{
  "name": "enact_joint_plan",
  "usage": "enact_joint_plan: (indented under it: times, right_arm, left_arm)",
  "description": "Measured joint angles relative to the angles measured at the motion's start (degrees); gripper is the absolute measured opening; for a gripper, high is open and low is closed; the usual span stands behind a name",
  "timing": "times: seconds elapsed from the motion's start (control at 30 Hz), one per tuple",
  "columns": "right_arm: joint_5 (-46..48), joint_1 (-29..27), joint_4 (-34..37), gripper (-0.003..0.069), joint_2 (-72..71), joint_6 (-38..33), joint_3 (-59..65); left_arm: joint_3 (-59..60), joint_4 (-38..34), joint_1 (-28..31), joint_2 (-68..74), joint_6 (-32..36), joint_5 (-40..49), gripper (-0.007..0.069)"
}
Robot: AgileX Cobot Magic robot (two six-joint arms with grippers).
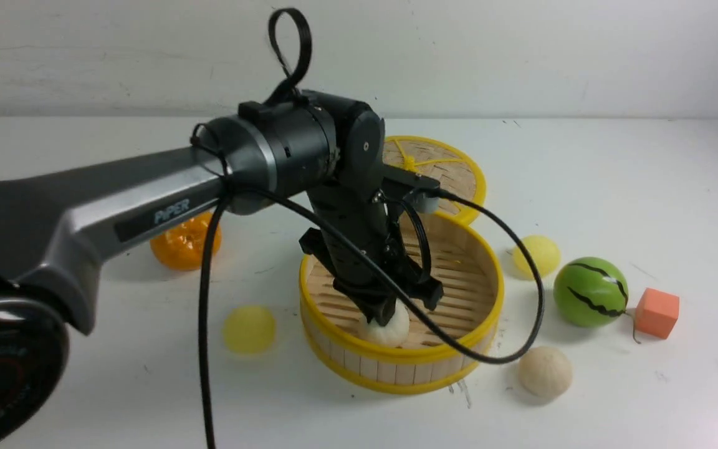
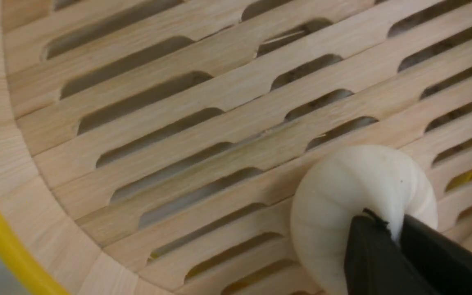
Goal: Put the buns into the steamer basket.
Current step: Use the left arm to put the steamed stuffed bun into the steamer, then use the left arm to grab a steamed stuffed bun
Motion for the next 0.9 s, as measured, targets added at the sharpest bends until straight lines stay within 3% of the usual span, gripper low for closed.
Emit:
enact_joint_plan:
  times: [0.1, 0.13, 0.17, 0.3, 0.37, 0.5, 0.6, 0.7, 0.9]
  right_arm:
    - [0.0, 0.0, 0.0, 0.0239, 0.0, 0.0, 0.0]
    - [0.0, 0.0, 0.0, 0.0239, 0.0, 0.0, 0.0]
    - [0.0, 0.0, 0.0, 0.0239, 0.0, 0.0, 0.0]
    - [0.0, 0.0, 0.0, 0.0239, 0.0, 0.0, 0.0]
    - [0.0, 0.0, 0.0, 0.0239, 0.0, 0.0, 0.0]
    - [0.0, 0.0, 0.0, 0.0239, 0.0, 0.0, 0.0]
    - [0.0, 0.0, 0.0, 0.0239, 0.0, 0.0, 0.0]
    - [0.0, 0.0, 0.0, 0.0239, 0.0, 0.0, 0.0]
    - [0.0, 0.0, 0.0, 0.0239, 0.0, 0.0, 0.0]
  left_arm:
    - [-2.0, 0.1, 0.0, 0.4, -0.1, 0.9, 0.0195]
    - [-2.2, 0.1, 0.0, 0.3, -0.3, 1.0, 0.0204]
    - [-3.6, 0.1, 0.0, -0.6, -0.9, 2.8, 0.0284]
    - [-5.2, 1.9, 0.0, -6.0, -4.3, 9.3, 0.0365]
    - [-5.0, 3.5, 0.0, -8.8, -5.3, 11.0, 0.0354]
    - [1.9, 8.3, 2.7, -16.3, -8.1, 12.0, 0.0216]
    - [11.4, 8.4, 7.4, -19.2, -8.5, 11.5, 0.01]
    - [18.1, 6.5, 11.3, -19.4, -7.1, 7.6, 0.0048]
    - [22.7, 1.1, 15.1, -17.5, -2.1, -1.4, 0.006]
